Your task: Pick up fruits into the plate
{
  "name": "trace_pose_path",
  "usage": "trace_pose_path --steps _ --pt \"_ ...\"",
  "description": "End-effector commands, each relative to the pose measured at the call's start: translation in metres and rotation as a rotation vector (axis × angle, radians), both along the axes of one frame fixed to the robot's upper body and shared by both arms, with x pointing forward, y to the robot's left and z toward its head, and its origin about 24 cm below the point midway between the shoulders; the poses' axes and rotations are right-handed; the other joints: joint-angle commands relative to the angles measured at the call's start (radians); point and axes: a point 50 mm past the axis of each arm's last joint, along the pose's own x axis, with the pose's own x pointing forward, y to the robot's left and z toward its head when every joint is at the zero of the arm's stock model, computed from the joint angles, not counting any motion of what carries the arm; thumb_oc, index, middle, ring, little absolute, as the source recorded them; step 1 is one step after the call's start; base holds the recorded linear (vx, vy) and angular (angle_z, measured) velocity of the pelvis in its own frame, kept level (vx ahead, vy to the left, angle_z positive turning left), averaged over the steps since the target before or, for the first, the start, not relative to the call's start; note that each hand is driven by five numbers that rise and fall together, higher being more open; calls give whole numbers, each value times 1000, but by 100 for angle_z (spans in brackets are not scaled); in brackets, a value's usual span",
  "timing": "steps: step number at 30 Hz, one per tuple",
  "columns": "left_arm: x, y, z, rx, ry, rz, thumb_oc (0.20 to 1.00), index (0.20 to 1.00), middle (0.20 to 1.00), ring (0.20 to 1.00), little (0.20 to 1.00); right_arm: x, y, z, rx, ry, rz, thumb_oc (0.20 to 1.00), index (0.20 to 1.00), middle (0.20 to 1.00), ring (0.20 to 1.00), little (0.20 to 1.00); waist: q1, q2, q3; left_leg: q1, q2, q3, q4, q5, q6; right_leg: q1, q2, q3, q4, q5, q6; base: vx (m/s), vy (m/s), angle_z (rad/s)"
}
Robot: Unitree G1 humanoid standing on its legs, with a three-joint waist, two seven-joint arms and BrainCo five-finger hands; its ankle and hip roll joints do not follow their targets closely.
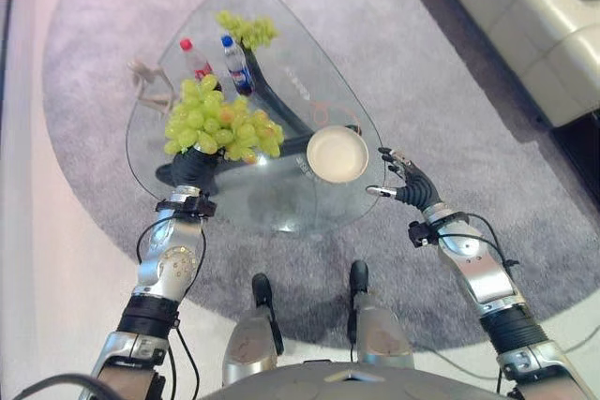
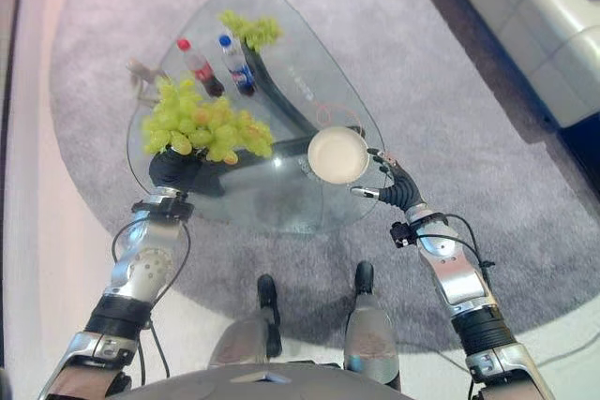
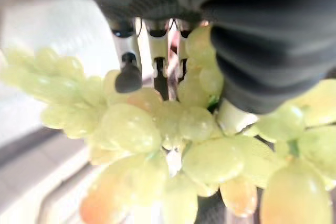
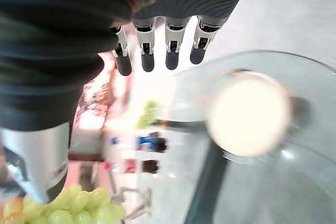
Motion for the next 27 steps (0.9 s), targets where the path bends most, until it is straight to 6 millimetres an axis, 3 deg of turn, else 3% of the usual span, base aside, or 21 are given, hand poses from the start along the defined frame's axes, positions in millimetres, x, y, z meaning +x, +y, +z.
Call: trace_pose_path --steps 1,3,6,12,17,27 --pt "-3 -17 21 -21 -97 -161 200 200 200 200 200 6 15 41 -28 -140 131 1000 1000 1000 1000 1000 23 -36 -138 -14 -29 0 89 -151 10 45 -39 -56 107 -152 23 105 -27 -3" --pt "-5 -21 25 8 -113 -180 200 200 200 200 200 8 19 52 -29 -164 164 1000 1000 1000 1000 1000 28 -38 -146 2 -25 2 82 -153 10 59 -40 -60 101 -150 25 31 -23 -3" --pt "-3 -31 32 37 -138 -270 200 200 200 200 200 16 32 86 -51 -242 255 1000 1000 1000 1000 1000 40 -43 -168 39 -18 8 66 -159 7 96 -44 -69 86 -149 30 0 0 0" --pt "-7 -41 41 46 -178 -387 200 200 200 200 200 8 54 117 -46 -315 412 1000 1000 1000 1000 1000 47 -50 -188 71 -10 9 48 -163 6 124 -48 -68 73 -148 35 -6 -3 0" --pt "-14 -51 41 33 -182 -488 200 200 200 200 200 -9 74 125 -20 -293 610 1000 1000 1000 1000 1000 47 -54 -201 83 -5 11 39 -163 5 134 -48 -62 64 -147 35 0 0 0" --pt "-21 -65 40 37 -198 -583 200 200 200 200 200 -18 101 121 89 -184 764 1000 1000 1000 1000 1000 47 -51 -207 103 1 18 24 -162 3 148 -52 -53 54 -144 40 0 0 0"
